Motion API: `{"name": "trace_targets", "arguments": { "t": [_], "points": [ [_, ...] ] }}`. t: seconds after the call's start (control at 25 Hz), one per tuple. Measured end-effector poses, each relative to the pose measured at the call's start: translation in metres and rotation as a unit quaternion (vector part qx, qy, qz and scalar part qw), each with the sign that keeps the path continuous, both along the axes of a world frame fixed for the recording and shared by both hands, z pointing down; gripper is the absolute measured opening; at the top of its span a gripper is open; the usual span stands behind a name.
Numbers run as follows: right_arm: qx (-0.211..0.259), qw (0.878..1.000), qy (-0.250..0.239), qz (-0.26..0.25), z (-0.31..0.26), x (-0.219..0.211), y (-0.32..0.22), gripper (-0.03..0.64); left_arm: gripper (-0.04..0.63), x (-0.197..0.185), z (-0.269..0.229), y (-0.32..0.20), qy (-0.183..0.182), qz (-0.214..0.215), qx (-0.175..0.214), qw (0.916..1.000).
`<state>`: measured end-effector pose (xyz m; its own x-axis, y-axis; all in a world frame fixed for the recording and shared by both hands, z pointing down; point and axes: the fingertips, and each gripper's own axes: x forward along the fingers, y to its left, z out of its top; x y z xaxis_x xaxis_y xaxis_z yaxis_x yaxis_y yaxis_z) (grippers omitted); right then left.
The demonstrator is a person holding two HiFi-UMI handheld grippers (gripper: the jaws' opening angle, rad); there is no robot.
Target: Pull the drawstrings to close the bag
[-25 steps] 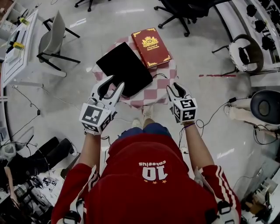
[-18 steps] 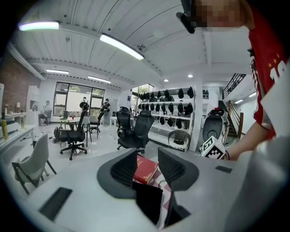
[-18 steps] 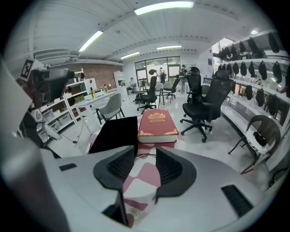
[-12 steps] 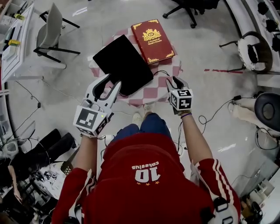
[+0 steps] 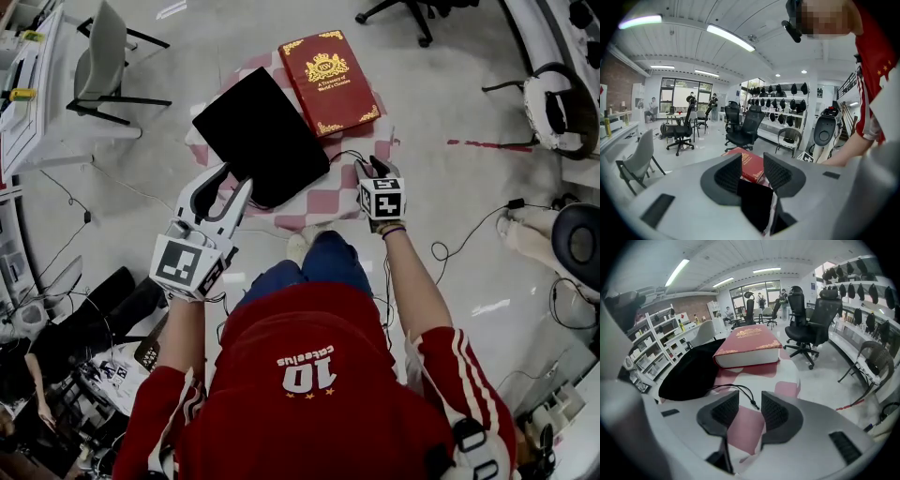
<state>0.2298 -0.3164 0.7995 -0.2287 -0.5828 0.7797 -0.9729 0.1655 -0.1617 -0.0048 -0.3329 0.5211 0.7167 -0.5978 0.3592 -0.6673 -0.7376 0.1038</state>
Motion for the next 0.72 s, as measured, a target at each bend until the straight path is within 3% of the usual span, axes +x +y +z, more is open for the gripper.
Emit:
{"name": "trace_targets", "arguments": {
  "t": [0.36,0.56,0.72],
  "points": [
    [-0.007,1.0,0.019,0.014,0.016,0.006,-0.003,0.125,0.147,-0.001,0.011,-0.01,0.001,-0.013,-0.017,0.9998],
    [-0.011,0.998,0.056,-0.022,0.018,0.002,-0.002,0.109,0.147,-0.001,0.007,-0.01,0.005,-0.017,-0.013,0.9998],
    [-0.018,0.996,0.072,-0.049,0.02,-0.006,0.0,0.053,0.147,-0.002,0.007,-0.009,0.0,-0.022,-0.017,0.9996]
  ]
}}
